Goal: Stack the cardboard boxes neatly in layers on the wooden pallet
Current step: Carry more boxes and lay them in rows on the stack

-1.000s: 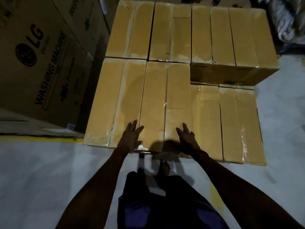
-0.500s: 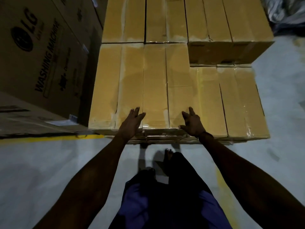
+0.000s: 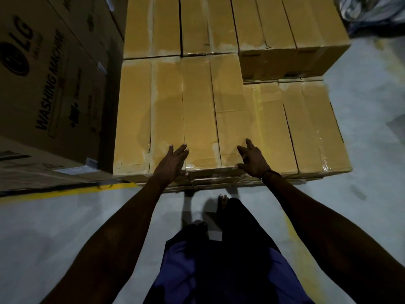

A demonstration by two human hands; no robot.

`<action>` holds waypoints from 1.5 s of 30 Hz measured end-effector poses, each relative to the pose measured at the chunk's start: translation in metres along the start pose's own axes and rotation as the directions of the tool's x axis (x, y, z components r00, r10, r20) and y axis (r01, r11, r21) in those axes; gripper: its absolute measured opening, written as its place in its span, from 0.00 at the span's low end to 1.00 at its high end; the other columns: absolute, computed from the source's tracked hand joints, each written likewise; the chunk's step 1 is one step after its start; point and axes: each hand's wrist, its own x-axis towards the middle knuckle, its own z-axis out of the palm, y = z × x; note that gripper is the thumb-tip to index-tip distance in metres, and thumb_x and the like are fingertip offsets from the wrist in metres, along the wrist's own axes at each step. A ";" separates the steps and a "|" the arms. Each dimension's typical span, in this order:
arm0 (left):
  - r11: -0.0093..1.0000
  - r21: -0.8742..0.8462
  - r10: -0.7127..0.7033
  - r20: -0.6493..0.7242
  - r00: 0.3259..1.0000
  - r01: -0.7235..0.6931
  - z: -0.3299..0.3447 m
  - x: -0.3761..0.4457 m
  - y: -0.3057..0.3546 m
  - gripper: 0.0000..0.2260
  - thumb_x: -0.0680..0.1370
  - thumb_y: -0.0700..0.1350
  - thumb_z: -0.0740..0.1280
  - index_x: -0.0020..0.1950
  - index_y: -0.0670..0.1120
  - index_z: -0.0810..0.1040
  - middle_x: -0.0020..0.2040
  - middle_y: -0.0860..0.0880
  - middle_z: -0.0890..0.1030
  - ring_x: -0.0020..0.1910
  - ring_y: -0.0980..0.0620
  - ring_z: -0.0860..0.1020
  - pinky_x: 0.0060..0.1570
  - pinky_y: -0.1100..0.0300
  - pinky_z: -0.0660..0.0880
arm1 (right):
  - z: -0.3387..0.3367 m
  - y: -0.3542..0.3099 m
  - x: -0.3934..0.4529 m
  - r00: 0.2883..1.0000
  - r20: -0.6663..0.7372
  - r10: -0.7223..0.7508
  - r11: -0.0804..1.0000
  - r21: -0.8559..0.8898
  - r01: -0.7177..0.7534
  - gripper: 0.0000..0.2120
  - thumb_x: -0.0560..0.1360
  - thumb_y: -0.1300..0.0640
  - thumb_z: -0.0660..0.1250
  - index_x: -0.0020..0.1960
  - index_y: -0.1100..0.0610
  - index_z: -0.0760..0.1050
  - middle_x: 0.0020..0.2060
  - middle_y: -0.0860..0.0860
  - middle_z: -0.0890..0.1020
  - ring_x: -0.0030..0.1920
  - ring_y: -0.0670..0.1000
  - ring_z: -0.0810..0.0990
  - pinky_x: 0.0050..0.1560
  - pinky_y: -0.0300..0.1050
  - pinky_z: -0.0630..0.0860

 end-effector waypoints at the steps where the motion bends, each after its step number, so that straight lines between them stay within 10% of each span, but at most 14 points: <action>1: 1.000 -0.007 -0.004 0.018 1.000 0.004 -0.002 0.000 0.000 0.44 0.75 0.52 0.76 0.83 0.44 0.56 0.84 0.46 0.51 0.81 0.33 0.47 0.79 0.40 0.54 | 0.000 -0.001 0.000 1.000 0.001 0.001 1.000 0.006 -0.001 0.43 0.71 0.47 0.80 0.79 0.58 0.65 0.81 0.65 0.55 0.72 0.71 0.67 0.70 0.66 0.69; 13: 0.955 -0.292 -0.077 -0.055 0.996 0.057 -0.056 -0.016 0.046 0.33 0.78 0.50 0.74 0.79 0.42 0.66 0.79 0.41 0.67 0.77 0.42 0.66 0.75 0.53 0.63 | -0.071 -0.033 -0.040 0.983 -0.178 0.050 0.978 0.207 -0.012 0.28 0.80 0.55 0.71 0.77 0.61 0.68 0.81 0.62 0.58 0.74 0.62 0.70 0.66 0.47 0.68; 24: 0.781 -0.605 -0.048 -0.306 0.951 -0.155 -0.086 -0.031 0.156 0.23 0.79 0.46 0.73 0.73 0.47 0.73 0.66 0.47 0.79 0.59 0.48 0.80 0.46 0.64 0.78 | -0.103 -0.020 -0.153 0.847 -0.443 0.293 0.859 0.511 -0.030 0.24 0.78 0.50 0.73 0.72 0.55 0.75 0.79 0.60 0.64 0.77 0.60 0.66 0.70 0.58 0.69; 31: 0.740 -0.609 0.127 -0.288 0.949 -0.284 -0.066 -0.024 0.257 0.18 0.79 0.45 0.73 0.68 0.45 0.77 0.58 0.48 0.82 0.47 0.52 0.82 0.42 0.71 0.75 | -0.092 0.047 -0.252 0.716 -0.504 0.483 0.781 0.618 -0.092 0.24 0.79 0.49 0.73 0.72 0.56 0.75 0.78 0.60 0.66 0.75 0.55 0.69 0.64 0.47 0.70; 35: 0.722 -0.611 0.229 -0.232 0.945 -0.325 -0.045 -0.013 0.332 0.16 0.79 0.46 0.73 0.66 0.46 0.78 0.55 0.50 0.83 0.45 0.57 0.82 0.45 0.66 0.76 | -0.087 0.110 -0.310 0.576 -0.564 0.592 0.733 0.674 -0.095 0.23 0.77 0.47 0.74 0.69 0.55 0.77 0.74 0.60 0.73 0.73 0.56 0.71 0.68 0.59 0.72; 45: 0.696 -0.577 0.440 -0.130 0.889 -0.428 0.043 0.016 0.573 0.13 0.80 0.45 0.72 0.64 0.45 0.80 0.53 0.50 0.84 0.47 0.54 0.81 0.43 0.71 0.73 | -0.093 0.285 -0.460 0.249 -0.501 0.828 0.525 0.851 -0.033 0.19 0.75 0.53 0.77 0.65 0.54 0.80 0.72 0.56 0.75 0.72 0.58 0.74 0.68 0.56 0.73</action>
